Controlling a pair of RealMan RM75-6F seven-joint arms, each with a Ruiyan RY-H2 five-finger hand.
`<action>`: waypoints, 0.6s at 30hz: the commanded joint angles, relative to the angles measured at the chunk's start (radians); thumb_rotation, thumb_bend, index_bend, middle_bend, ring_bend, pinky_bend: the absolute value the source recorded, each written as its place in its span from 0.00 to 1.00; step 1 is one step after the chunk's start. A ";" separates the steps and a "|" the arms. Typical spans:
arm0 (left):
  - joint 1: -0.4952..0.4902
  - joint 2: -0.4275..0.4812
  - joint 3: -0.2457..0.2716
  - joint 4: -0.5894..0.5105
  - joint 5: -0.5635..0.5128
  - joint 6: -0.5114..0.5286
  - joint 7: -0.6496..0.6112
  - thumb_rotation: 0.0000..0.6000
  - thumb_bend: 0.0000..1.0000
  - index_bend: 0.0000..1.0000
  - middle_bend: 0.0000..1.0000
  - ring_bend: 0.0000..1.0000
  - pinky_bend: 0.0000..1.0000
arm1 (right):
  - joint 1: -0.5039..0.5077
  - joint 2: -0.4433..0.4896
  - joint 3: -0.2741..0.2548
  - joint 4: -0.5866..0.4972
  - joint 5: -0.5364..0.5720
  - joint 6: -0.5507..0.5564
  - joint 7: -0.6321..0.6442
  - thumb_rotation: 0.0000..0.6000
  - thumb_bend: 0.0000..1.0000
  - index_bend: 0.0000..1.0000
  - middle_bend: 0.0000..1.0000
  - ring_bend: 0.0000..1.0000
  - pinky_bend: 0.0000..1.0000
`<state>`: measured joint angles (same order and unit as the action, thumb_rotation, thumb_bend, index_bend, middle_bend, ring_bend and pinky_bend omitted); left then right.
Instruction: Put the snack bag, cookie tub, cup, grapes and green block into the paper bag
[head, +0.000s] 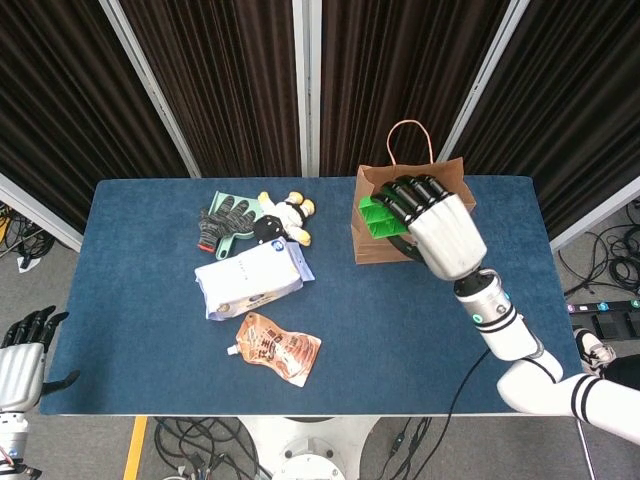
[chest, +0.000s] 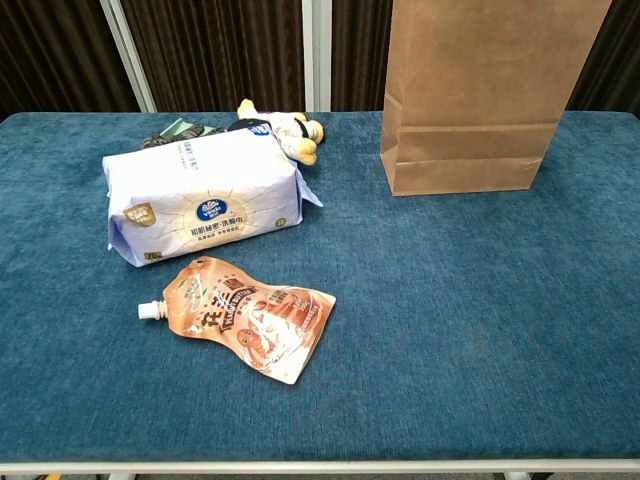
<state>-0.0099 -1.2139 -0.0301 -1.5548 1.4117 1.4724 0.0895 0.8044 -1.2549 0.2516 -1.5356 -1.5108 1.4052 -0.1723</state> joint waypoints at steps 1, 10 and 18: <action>0.000 0.000 -0.001 0.002 -0.002 0.000 -0.002 1.00 0.04 0.23 0.20 0.12 0.15 | -0.013 0.039 0.065 -0.016 0.118 -0.057 0.009 1.00 0.20 0.50 0.45 0.28 0.37; -0.003 0.001 -0.001 0.004 -0.005 -0.007 -0.004 1.00 0.04 0.23 0.20 0.12 0.15 | 0.006 0.055 0.145 -0.007 0.427 -0.269 0.032 1.00 0.20 0.45 0.42 0.27 0.37; -0.005 0.001 0.000 0.004 -0.010 -0.014 -0.005 1.00 0.04 0.23 0.20 0.12 0.15 | 0.059 0.036 0.175 0.079 0.626 -0.458 0.041 1.00 0.20 0.39 0.38 0.24 0.37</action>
<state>-0.0146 -1.2131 -0.0303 -1.5503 1.4024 1.4592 0.0845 0.8409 -1.2129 0.4105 -1.4897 -0.9296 1.0030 -0.1452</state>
